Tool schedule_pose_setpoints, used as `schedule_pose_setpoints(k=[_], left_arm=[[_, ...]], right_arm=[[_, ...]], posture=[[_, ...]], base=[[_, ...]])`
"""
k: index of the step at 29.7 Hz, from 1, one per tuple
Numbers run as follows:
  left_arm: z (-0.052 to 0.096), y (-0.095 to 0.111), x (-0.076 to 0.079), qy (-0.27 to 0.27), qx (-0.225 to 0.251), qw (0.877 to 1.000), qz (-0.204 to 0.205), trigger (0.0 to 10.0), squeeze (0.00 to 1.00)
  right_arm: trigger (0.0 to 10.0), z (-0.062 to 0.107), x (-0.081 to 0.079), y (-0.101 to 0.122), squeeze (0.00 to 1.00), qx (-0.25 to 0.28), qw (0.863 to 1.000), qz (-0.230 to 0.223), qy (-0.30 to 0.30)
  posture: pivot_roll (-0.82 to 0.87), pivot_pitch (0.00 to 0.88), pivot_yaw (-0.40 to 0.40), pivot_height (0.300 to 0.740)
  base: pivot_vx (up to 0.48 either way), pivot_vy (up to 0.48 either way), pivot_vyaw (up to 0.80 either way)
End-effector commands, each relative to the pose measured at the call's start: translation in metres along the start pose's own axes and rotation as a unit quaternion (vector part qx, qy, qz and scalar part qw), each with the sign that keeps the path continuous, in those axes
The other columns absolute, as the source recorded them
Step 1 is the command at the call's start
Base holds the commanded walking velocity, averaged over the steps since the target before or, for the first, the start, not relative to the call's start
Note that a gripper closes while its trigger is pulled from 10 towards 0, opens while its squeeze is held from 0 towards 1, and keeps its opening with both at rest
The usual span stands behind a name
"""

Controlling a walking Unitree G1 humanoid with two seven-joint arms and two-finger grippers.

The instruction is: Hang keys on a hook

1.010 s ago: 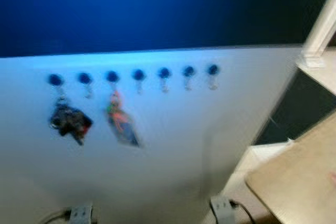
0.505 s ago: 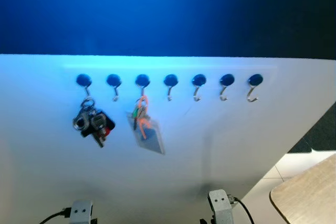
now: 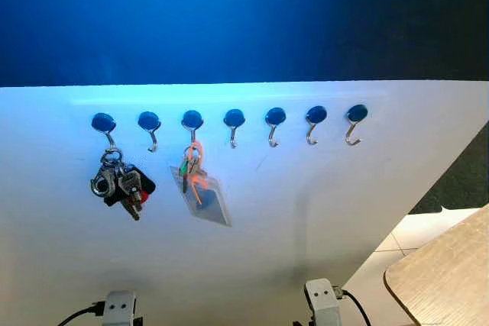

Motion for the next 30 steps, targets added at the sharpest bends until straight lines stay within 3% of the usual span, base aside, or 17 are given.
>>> schedule_pose_setpoints(k=[1, 16, 30], left_arm=[[0.001, -0.0028, 0.0027, -0.007, -0.005, 1.0, -0.002, 10.0, 0.0], [-0.0003, -0.0002, 0.0037, -0.005, 0.001, 1.0, 0.009, 10.0, 0.0], [-0.001, 0.0004, 0.0045, -0.008, 0.001, 1.0, 0.011, 10.0, 0.0]], right_arm=[[10.0, 0.0013, 0.0019, -0.0047, 0.0, -0.007, 1.0, -0.009, -0.007], [10.0, 0.0018, 0.0026, -0.0056, 0.0, -0.008, 1.0, -0.013, -0.009], [10.0, 0.0017, 0.0035, -0.0046, 0.0, -0.007, 1.0, -0.012, -0.009]], posture=[[0.09, 0.042, -0.029, 0.74], [0.08, 0.041, -0.03, 0.74], [0.08, 0.041, -0.03, 0.74]], base=[[0.0, 0.0, 0.0], [0.0, 0.0, 0.0], [-0.287, 0.0, 0.0]])
Point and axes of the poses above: a point about 5 cm out from each wrist's last joint towards the gripper, its own z axis pointing back from the gripper into the wrist, its own y axis along the axis of the wrist's last joint, x = y × z, the point moved 1 cm from there along -z, pointing out of the wrist towards the gripper, and after that the axes turned 10 degrees about -z, right-handed, at the moved point
